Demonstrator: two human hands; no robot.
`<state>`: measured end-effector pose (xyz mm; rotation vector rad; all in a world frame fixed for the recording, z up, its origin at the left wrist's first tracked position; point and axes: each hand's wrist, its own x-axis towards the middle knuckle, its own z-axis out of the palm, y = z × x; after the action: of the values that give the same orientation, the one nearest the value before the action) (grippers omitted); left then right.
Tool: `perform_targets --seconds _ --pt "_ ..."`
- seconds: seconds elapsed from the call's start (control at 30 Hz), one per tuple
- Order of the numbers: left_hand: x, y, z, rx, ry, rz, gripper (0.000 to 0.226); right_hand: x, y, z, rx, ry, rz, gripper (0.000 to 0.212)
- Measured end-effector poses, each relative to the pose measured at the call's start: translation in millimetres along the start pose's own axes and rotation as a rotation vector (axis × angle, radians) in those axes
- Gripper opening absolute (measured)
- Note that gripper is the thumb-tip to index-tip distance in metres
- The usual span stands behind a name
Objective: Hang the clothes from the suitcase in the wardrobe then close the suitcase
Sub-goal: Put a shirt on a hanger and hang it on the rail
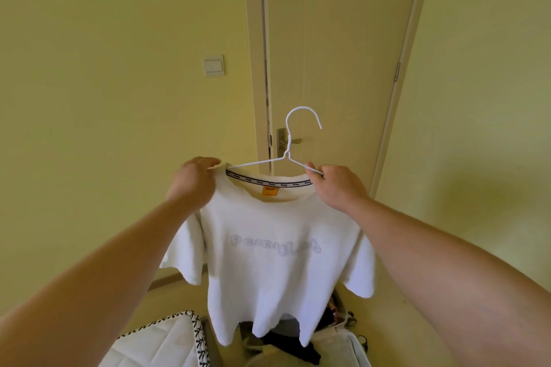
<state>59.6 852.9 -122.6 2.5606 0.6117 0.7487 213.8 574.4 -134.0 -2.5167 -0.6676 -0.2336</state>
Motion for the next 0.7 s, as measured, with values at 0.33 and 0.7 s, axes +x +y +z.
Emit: perform_targets --seconds 0.33,0.7 --pt "3 9 28 0.129 -0.09 0.185 0.038 7 -1 6 -0.164 -0.006 -0.139 0.066" --pt "9 4 32 0.128 -0.048 0.18 0.034 1 -18 13 -0.524 0.141 -0.168 0.066"
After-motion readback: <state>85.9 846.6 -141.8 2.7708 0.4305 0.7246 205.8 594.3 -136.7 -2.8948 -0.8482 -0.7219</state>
